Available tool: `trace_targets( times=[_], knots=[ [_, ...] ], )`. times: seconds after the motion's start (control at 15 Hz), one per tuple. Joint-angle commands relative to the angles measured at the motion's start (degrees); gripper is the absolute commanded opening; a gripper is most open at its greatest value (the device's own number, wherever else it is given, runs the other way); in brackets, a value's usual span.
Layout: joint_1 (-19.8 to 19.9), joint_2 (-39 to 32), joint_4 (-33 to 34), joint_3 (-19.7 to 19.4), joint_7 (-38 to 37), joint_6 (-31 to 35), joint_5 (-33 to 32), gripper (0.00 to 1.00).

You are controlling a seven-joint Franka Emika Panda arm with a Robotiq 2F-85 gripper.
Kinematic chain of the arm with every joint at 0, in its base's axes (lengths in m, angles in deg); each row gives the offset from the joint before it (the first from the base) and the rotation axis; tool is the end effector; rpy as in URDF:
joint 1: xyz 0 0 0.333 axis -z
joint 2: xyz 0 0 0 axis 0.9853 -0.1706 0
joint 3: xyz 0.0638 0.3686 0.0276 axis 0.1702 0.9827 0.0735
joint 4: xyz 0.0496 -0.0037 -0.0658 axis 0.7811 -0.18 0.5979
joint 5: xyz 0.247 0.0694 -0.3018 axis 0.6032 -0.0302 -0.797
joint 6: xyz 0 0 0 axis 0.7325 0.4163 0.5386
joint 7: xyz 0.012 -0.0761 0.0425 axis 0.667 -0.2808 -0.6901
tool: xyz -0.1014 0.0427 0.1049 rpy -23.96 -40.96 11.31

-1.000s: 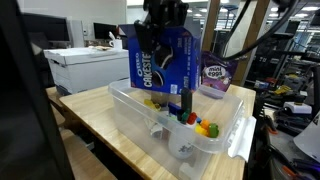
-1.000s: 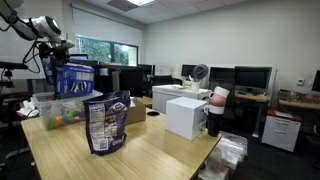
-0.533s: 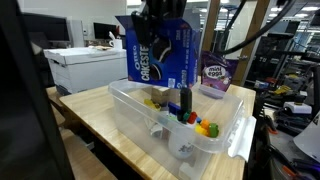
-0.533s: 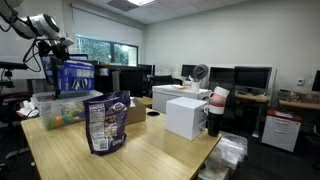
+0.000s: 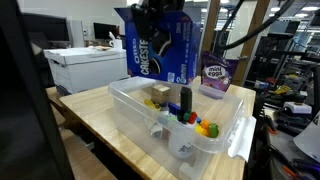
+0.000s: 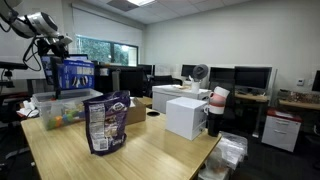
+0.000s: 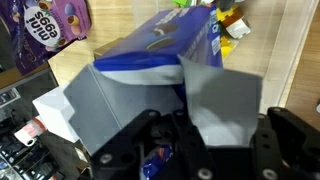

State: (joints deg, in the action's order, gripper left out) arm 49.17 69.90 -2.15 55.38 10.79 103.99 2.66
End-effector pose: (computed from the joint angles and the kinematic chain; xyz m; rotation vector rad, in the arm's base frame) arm 0.4767 0.3992 0.4864 2.5950 -0.1940 0.2910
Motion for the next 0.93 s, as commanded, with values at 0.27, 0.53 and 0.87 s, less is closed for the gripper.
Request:
trace_targets(
  times=[0.27,0.53,0.87],
  knots=[
    [-1.54,-1.24,1.92,-0.36,0.13,0.23,-0.89,0.01],
    [-2.21,-0.63,0.8,-0.33,0.16,2.38,-2.01,0.01],
    [-3.22,0.16,-0.13,-0.46,-0.24,4.74,-4.38,0.01]
  ],
)
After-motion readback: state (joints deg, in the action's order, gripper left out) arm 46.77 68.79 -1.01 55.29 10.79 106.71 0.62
